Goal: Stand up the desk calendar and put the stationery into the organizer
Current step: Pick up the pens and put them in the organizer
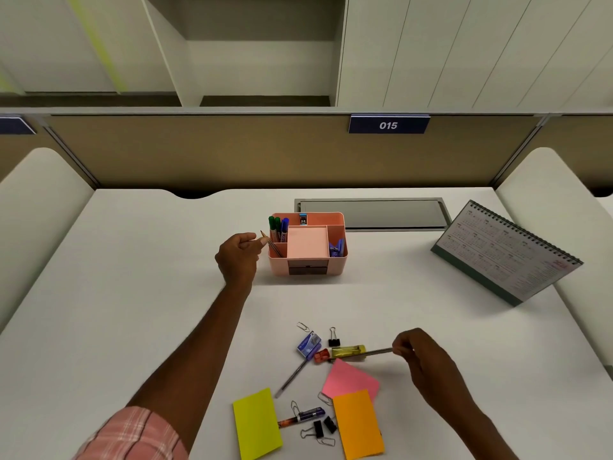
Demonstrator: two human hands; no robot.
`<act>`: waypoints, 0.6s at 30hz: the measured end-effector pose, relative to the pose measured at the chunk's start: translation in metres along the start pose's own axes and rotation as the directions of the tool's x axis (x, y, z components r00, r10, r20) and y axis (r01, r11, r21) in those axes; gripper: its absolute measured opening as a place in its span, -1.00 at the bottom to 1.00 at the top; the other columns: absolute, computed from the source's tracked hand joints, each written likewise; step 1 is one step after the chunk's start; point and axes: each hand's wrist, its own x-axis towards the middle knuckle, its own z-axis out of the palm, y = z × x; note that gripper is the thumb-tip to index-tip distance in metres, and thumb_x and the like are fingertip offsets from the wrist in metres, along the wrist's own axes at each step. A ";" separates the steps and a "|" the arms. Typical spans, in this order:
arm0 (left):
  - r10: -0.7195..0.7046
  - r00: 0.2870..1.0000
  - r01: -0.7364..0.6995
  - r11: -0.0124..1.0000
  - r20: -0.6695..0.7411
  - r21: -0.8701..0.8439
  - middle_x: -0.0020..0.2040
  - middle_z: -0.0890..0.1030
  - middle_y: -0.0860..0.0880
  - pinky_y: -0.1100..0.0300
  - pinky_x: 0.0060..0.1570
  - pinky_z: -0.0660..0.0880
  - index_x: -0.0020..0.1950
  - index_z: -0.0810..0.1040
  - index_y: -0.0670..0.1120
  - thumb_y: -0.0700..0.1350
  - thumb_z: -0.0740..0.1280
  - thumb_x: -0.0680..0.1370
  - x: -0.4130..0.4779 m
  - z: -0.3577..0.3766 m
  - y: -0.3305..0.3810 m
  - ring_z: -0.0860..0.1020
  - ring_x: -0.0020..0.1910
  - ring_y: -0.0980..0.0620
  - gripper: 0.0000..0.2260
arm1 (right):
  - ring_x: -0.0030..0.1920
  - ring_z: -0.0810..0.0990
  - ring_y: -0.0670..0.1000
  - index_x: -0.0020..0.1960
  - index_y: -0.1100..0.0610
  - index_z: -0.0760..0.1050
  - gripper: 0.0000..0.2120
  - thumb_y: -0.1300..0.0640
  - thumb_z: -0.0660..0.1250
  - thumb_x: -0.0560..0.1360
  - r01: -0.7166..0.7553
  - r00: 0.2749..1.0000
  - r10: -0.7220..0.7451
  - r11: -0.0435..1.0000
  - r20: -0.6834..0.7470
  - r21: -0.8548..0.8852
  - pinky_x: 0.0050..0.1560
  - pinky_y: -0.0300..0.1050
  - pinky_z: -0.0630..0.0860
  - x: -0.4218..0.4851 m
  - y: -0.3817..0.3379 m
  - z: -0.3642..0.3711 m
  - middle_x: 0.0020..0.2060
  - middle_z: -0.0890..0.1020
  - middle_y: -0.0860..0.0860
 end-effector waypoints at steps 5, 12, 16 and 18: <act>0.073 0.996 -0.074 0.997 -0.043 -0.032 -0.10 0.75 -0.03 -0.06 -0.05 0.71 0.09 0.73 -0.10 -0.07 0.51 0.54 -0.036 -0.008 0.003 0.71 -0.17 0.02 -0.83 | -0.14 0.57 -0.13 0.00 -0.08 0.46 -0.92 0.08 0.33 0.61 0.047 0.995 -0.045 0.999 -0.093 0.022 -0.21 -0.13 0.56 0.014 -0.021 -0.023 -0.12 0.55 -0.21; 0.249 0.795 -0.198 0.968 0.552 -0.153 -0.06 0.75 0.09 0.17 -0.05 0.67 0.06 0.76 0.02 -0.01 0.64 0.38 -0.140 -0.024 0.023 0.70 -0.07 0.16 -0.72 | -0.13 0.58 -0.13 0.04 0.03 0.55 -0.91 0.03 0.30 0.61 0.174 0.977 -0.167 0.984 -0.136 0.038 -0.15 -0.18 0.58 0.049 -0.072 -0.033 -0.10 0.60 -0.13; 0.369 0.690 -0.342 0.924 0.623 -0.168 0.00 0.75 0.08 0.21 -0.06 0.65 0.11 0.76 0.00 -0.03 0.64 0.39 -0.166 -0.024 0.022 0.69 -0.03 0.20 -0.68 | -0.11 0.60 -0.08 0.04 0.08 0.59 -0.96 0.18 0.37 0.60 0.256 0.961 -0.249 0.966 -0.119 0.042 -0.12 -0.14 0.59 0.072 -0.109 -0.027 -0.08 0.64 -0.06; 0.410 0.735 -0.375 0.909 0.540 -0.180 -0.04 0.76 0.07 0.24 -0.09 0.65 0.10 0.77 -0.03 -0.08 0.62 0.43 -0.167 -0.024 0.018 0.69 -0.11 0.23 -0.75 | -0.10 0.63 -0.02 0.04 0.12 0.61 -0.94 0.23 0.39 0.59 0.295 0.951 -0.288 0.954 -0.108 0.046 -0.11 -0.13 0.61 0.082 -0.125 -0.023 -0.07 0.66 -0.01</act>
